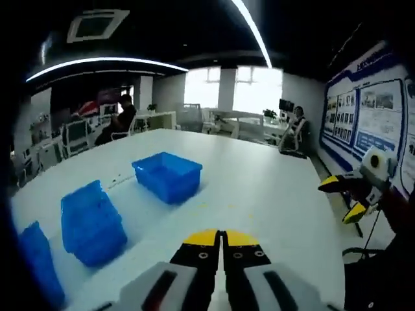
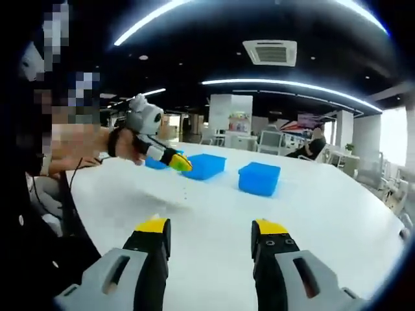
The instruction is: Pick up the resistors one by one and place each resistor into its matching bin, sorting the parts by color and model until every resistor is separated into the correct bin for its type
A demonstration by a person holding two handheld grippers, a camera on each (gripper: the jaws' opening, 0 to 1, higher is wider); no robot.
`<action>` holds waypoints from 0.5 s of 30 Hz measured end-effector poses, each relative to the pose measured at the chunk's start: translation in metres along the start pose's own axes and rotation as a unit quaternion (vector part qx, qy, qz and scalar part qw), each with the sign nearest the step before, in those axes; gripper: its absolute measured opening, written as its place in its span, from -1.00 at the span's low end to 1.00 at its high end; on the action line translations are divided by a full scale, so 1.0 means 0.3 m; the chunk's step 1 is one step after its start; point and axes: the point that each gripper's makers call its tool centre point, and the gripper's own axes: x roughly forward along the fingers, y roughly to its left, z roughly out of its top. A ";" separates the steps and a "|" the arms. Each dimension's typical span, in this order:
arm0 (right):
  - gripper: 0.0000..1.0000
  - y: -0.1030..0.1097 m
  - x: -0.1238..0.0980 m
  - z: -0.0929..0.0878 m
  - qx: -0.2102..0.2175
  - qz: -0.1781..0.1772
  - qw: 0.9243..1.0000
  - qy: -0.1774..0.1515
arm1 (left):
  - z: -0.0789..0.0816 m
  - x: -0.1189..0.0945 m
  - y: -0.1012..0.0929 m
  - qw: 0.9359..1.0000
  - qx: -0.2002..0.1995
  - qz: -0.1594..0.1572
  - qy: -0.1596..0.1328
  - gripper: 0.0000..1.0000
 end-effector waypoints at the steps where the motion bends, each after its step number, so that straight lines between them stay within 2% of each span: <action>1: 0.02 0.006 0.001 0.012 -0.001 0.000 1.000 -0.004 | 0.022 -0.014 -0.002 1.000 0.003 0.006 -0.019 -0.89; 2: 0.00 0.012 0.002 0.027 -0.004 0.000 1.000 -0.013 | 0.070 -0.046 -0.007 0.998 0.006 0.017 -0.062 -0.89; 4: 0.00 0.024 0.001 0.050 -0.002 0.001 1.000 -0.024 | 0.118 -0.093 -0.022 0.994 0.000 0.025 -0.109 -0.89; 9: 0.00 0.041 0.004 0.079 -0.009 -0.002 0.999 -0.032 | 0.128 -0.135 -0.032 0.990 0.005 0.049 -0.131 -0.89; 11: -0.04 0.026 0.000 0.085 -0.019 -0.018 0.999 -0.032 | 0.126 -0.118 -0.028 0.991 0.015 0.054 -0.125 -0.89; 12: -0.05 0.015 -0.001 0.084 -0.016 -0.026 0.999 -0.031 | 0.125 -0.110 -0.018 0.990 0.024 0.066 -0.123 -0.89; 15: -0.03 -0.018 -0.013 0.090 -0.003 -0.045 0.998 -0.039 | 0.123 -0.063 -0.017 0.991 0.033 0.063 -0.110 -0.89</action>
